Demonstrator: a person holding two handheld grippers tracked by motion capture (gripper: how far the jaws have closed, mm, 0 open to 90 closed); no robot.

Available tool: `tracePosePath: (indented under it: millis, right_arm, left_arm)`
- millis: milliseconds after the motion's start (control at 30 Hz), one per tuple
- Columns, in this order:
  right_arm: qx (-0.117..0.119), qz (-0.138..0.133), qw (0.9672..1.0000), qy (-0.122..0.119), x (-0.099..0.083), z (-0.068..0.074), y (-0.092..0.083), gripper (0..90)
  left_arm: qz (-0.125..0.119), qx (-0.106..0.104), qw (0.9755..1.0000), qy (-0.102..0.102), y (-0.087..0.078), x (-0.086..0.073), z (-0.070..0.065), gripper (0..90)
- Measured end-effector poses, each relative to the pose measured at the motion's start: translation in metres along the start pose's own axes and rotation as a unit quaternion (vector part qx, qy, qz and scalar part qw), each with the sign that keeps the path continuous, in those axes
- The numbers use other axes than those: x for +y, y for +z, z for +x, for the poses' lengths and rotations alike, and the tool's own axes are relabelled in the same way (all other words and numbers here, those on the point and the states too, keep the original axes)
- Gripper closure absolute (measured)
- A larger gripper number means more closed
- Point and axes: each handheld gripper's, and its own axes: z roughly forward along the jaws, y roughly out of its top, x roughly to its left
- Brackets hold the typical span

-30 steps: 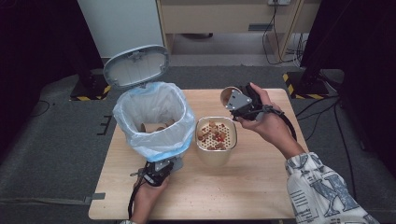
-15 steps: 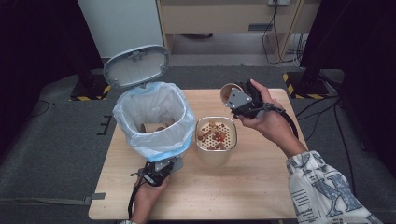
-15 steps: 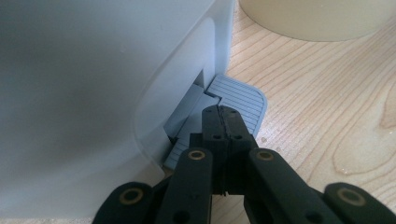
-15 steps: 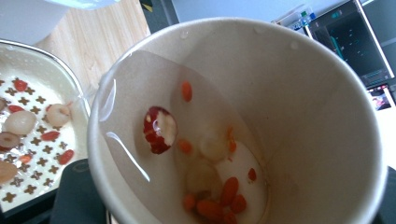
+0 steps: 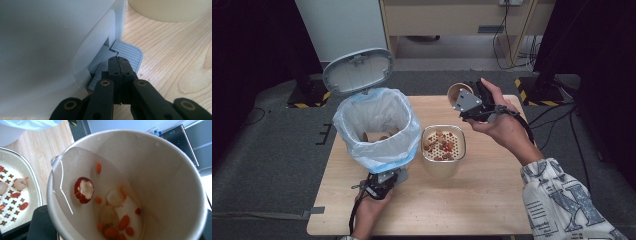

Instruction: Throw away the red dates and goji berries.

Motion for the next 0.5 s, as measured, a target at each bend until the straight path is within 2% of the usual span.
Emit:
tracePosePath:
  millis: [200, 267, 500]
  right_arm:
    - [-0.005, 0.002, 0.9999, -0.014, 0.0027, -0.0010, -0.0009, 30.5]
    - [-0.005, -0.002, 0.9999, -0.009, 0.0035, -0.0025, -0.0020, 30.5]
    - [-0.011, 0.001, 0.9997, -0.022, 0.0057, -0.0051, -0.0039, 30.5]
  left_arm:
    - [0.000, 0.001, 1.0000, -0.002, -0.0002, 0.0001, -0.0004, 89.2]
    - [-0.001, 0.002, 1.0000, -0.002, 0.0002, 0.0000, -0.0004, 89.2]
    - [0.000, 0.000, 1.0000, 0.000, 0.0001, 0.0001, -0.0001, 89.2]
